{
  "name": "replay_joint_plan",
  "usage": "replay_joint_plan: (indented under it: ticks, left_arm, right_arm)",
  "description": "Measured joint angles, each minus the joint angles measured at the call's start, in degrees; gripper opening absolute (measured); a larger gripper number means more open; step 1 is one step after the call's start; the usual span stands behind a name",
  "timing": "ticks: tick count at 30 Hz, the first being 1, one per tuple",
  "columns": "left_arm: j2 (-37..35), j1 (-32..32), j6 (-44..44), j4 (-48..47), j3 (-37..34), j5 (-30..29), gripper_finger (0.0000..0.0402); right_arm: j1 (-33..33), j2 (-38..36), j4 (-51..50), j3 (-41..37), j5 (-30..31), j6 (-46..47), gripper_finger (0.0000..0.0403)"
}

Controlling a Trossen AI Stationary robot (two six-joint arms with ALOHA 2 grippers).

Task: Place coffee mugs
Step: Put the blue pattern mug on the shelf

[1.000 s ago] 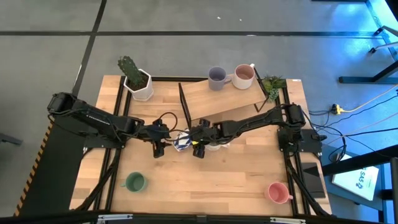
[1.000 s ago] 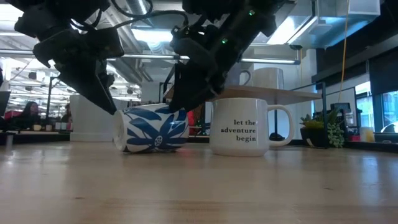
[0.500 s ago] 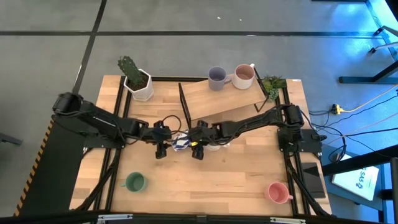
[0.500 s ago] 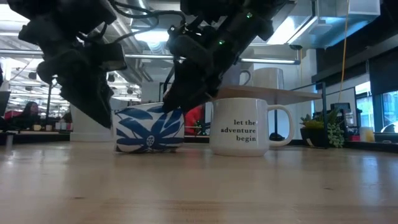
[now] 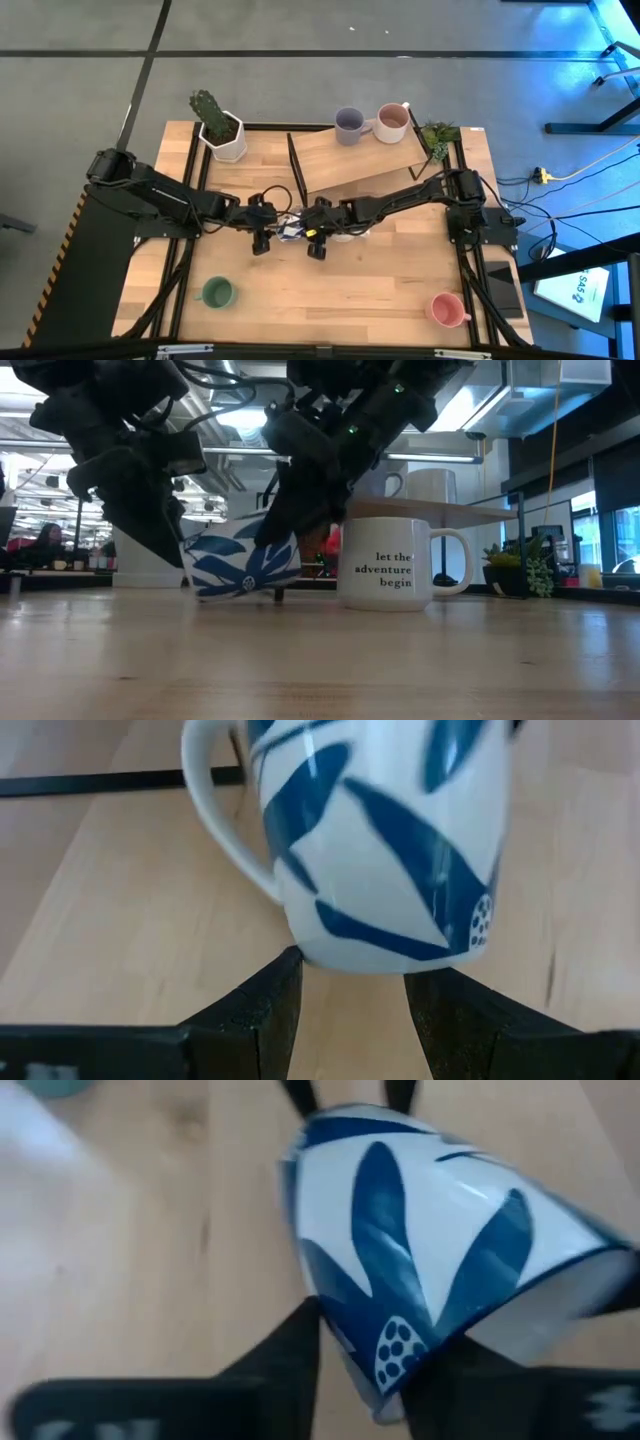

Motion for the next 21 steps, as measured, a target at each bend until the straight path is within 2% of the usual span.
replay_joint_plan:
  ticks: [4,9,13,16,21]
  left_arm:
    - [0.0,0.1,-0.3,0.2,0.0,-0.6,0.0170]
    - [-0.1,0.1,-1.8,-0.1,0.0,0.8,0.0170]
    - [-0.1,0.0,-4.5,-0.7,0.1,4.4,0.0170]
    - [-0.2,0.0,-6.1,-0.2,0.4,8.2,0.0170]
    - [-0.3,0.0,-7.4,0.1,0.5,12.0,0.0170]
  right_arm:
    - [0.3,0.0,2.1,0.0,-2.8,-1.8,0.0017]
    - [0.2,0.0,1.6,0.8,-4.3,-1.9,0.0013]
    - [0.7,0.0,-0.2,2.6,-7.1,-0.9,0.0008]
    - [2.1,0.0,-6.8,6.1,-8.9,-1.0,0.0007]
    - [5.4,0.0,-25.2,16.7,-8.8,-5.8,0.0006]
